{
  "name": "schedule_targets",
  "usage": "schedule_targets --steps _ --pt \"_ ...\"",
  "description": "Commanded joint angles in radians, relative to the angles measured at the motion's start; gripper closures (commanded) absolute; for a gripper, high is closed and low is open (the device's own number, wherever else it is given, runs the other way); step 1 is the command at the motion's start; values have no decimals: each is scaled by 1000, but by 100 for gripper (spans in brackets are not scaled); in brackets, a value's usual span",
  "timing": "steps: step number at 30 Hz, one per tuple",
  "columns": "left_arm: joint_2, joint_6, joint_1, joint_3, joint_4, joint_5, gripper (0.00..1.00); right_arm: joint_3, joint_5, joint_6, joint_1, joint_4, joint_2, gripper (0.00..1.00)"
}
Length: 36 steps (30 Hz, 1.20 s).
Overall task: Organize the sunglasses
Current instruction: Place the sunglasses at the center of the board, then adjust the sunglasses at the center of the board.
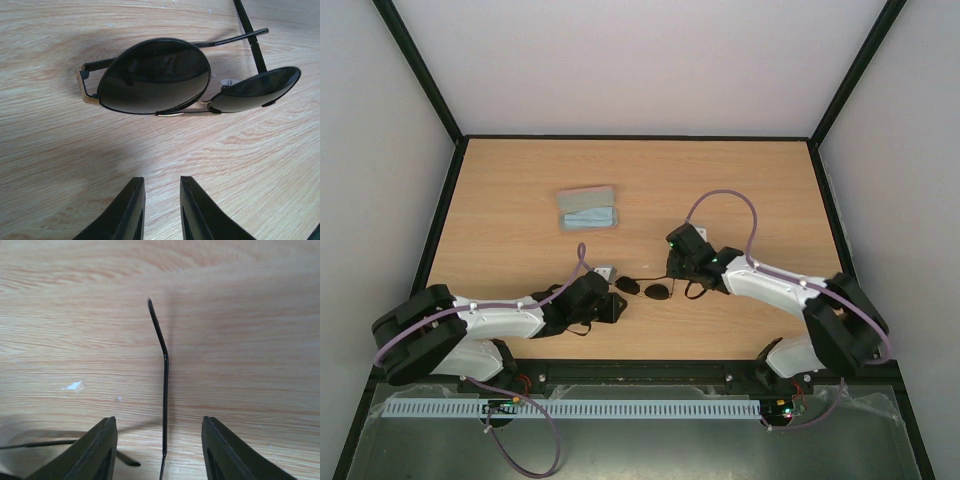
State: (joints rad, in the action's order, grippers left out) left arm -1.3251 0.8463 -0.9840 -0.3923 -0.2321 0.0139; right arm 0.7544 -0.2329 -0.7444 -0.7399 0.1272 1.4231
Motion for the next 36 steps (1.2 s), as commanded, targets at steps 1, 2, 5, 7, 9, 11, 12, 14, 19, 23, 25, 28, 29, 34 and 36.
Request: schedule_targets --steps 1,2,5,7,9,11,12,14,19,23,25,28,29,34,36 --pt "-13 16 -8 -7 -38 -40 79 12 8 77 2 58 -96 68" --pt "-27 17 -8 -12 -42 -43 80 29 26 100 2 48 -87 74" --pt "-73 21 -8 -23 -69 -60 86 113 100 180 3 39 17 88" --pt "-102 23 -7 -24 -93 -74 89 175 146 209 3 41 97 94" --pt "-134 27 -6 -30 -112 -85 93 229 172 220 2 46 173 95" --pt "-164 28 0 -34 -136 -87 96 280 166 216 4 71 248 98" --pt "-179 29 4 -33 -147 -90 97 300 167 213 4 81 281 98" --pt "-207 28 19 -38 -168 -89 98 324 175 210 6 88 332 99" --pt "-249 10 62 -59 -199 -79 98 278 210 194 4 80 365 99" --pt "-288 -10 92 -85 -216 -59 98 193 226 183 3 56 321 99" --pt "-309 -22 102 -106 -214 -53 98 155 249 178 -2 37 299 99" --pt "-339 -30 110 -129 -221 -43 98 124 276 172 -26 20 275 98" --pt "-349 -32 111 -136 -222 -41 98 118 287 170 -39 13 269 99" --pt "-372 -33 114 -151 -233 -34 98 134 338 167 -62 -17 283 99" --pt "-375 -32 114 -151 -237 -29 98 147 349 167 -64 -19 300 99"
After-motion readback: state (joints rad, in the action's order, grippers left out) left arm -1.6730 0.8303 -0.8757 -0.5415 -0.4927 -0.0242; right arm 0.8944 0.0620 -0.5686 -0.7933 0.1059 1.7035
